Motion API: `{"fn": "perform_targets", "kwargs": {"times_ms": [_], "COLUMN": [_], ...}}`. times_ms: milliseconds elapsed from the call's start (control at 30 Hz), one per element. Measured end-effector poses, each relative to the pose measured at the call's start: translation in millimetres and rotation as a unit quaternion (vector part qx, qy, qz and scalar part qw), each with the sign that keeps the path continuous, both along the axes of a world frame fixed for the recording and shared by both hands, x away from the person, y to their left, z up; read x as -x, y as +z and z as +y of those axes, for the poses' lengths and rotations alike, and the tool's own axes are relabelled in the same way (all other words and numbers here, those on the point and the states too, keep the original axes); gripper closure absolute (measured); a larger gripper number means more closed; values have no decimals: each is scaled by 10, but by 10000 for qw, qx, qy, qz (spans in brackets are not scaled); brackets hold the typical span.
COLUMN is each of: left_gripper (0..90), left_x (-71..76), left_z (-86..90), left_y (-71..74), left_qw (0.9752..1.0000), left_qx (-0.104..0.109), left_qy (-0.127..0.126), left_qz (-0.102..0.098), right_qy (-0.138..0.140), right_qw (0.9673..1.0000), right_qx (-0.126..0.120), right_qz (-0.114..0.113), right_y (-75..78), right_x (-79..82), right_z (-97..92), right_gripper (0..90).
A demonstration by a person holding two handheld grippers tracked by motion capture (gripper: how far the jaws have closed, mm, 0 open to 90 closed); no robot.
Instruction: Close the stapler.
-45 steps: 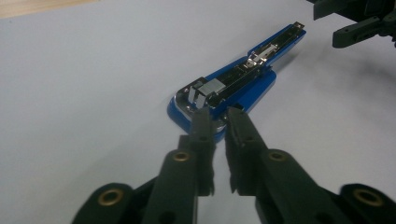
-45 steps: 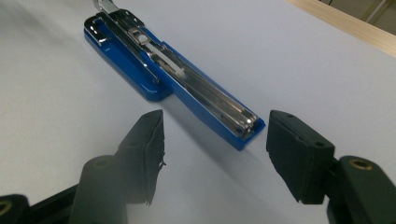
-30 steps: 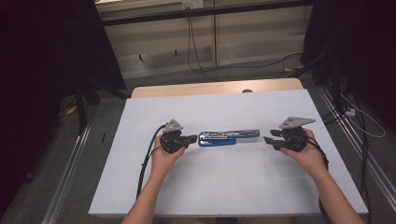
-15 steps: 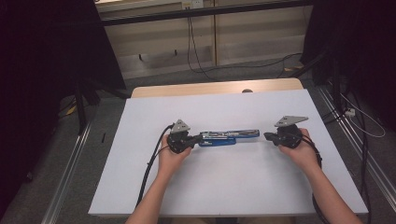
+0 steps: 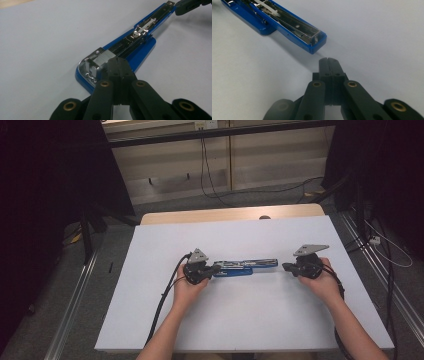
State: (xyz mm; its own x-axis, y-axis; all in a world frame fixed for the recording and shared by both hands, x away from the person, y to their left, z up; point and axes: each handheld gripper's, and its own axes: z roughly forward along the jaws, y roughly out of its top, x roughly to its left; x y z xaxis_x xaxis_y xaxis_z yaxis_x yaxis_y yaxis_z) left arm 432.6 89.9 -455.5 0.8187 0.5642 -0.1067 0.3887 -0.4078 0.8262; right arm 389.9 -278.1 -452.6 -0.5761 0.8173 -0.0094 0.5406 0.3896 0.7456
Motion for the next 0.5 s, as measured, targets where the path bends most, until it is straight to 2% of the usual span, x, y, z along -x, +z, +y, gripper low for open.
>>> {"fn": "perform_targets", "kwargs": {"times_ms": [167, 267, 400, 500], "left_gripper": [900, 900, 900, 900], "left_x": [-14, -18, -23, -19], "left_z": [4, 6, 14, 9], "left_y": [-45, -54, -57, -60], "left_qw": [10000, 10000, 9999, 9999], "left_qx": [-87, -36, -74, -63], "left_qy": [-30, -16, -71, -80], "left_qz": [17, 24, -16, -33], "right_qy": [68, 107, 215, 184], "right_qw": [9999, 9999, 9997, 9998], "right_qx": [-88, -57, -53, -72], "right_qz": [48, 81, 98, 86], "right_y": [-11, -25, -37, -38], "right_x": [-12, -26, -29, -32], "right_z": [19, 40, 70, 81], "right_gripper": [900, 900, 900, 900]}}
